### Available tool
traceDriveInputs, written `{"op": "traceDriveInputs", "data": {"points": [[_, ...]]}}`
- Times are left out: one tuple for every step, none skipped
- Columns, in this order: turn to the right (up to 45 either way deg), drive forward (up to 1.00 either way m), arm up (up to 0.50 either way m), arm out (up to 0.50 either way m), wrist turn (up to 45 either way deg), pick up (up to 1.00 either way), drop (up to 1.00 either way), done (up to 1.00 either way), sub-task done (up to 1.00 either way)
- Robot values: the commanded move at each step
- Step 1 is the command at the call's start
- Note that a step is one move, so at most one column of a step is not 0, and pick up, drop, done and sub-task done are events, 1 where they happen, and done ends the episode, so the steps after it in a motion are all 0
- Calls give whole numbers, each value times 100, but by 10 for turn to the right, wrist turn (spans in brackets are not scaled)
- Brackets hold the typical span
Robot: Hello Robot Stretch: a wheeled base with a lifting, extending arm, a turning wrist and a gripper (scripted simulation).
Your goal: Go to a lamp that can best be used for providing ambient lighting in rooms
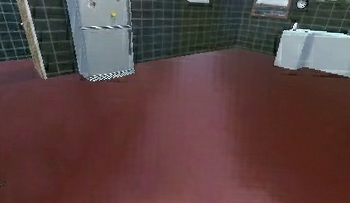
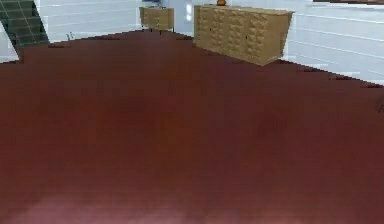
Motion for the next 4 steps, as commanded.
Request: {"op": "traceDriveInputs", "data": {"points": [[0, 45, 0, 0, 0, 0, 0, 0, 0], [-300, 0, 0, 0, 0, 0, 0, 0, 0], [0, 100, 0, 0, 0, 0, 0, 0, 0], [-90, 0, 0, 0, 0, 0, 0, 0, 0]]}}
